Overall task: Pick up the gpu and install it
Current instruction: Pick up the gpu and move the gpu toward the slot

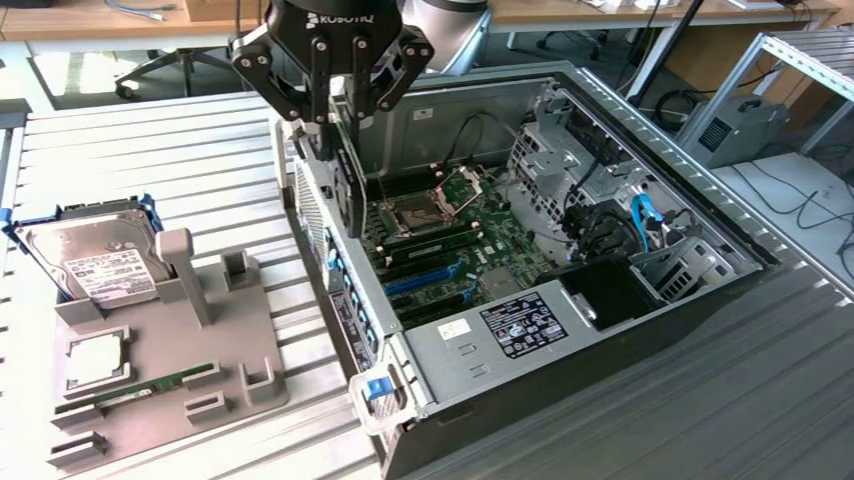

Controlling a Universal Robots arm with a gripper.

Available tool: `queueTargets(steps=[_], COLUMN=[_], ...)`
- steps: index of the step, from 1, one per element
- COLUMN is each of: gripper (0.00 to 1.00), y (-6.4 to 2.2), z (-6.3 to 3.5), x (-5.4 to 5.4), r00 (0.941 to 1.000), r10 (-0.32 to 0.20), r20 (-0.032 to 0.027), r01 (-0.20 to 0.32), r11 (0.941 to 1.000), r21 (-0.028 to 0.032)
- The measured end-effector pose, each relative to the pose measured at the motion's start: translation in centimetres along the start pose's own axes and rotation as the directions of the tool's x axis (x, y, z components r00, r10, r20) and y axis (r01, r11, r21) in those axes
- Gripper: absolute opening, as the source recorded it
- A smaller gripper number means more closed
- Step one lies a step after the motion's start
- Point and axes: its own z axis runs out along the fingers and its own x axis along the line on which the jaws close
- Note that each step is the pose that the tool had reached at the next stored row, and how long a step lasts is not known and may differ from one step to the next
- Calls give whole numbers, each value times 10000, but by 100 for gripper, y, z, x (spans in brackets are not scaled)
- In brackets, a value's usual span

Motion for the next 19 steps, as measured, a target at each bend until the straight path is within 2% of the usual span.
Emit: queueTargets(steps=[19], gripper=[27], y=[8], z=[5], x=[-106], r00=[10000], r10=[1], r20=[0], r01=[-1], r11=[10000], r21=[3])
